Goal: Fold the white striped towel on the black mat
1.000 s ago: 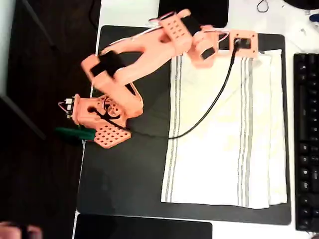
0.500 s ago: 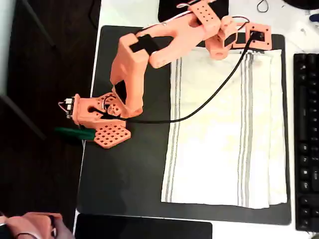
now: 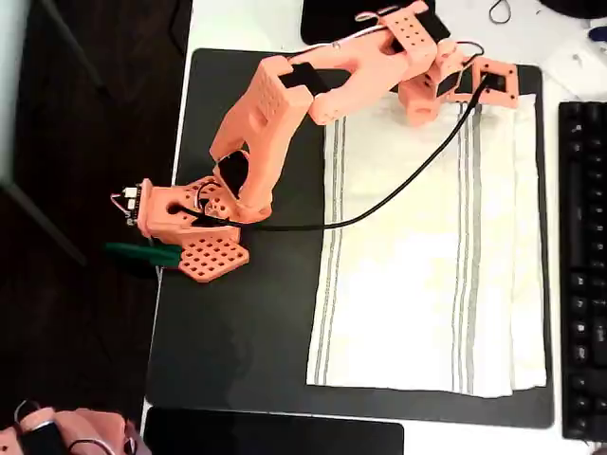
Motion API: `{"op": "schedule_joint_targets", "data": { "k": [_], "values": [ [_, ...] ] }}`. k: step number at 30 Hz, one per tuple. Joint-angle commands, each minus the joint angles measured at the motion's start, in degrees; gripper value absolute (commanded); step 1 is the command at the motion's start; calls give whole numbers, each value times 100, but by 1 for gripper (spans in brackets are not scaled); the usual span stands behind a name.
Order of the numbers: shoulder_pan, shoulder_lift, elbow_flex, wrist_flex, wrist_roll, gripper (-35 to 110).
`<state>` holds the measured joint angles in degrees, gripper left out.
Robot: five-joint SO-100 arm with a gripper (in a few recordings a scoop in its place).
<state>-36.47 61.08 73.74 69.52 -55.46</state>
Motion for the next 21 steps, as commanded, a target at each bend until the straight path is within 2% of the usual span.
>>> {"op": "schedule_joint_targets", "data": {
  "k": [1,6,9,12,18,21],
  "values": [
    [88,9,-167,18,-18,3],
    [62,141,-255,79,79,3],
    [35,255,-343,123,272,15],
    [18,229,-360,88,237,20],
    [26,0,-413,-26,343,22],
    [53,70,-642,237,352,23]
  ]
}}
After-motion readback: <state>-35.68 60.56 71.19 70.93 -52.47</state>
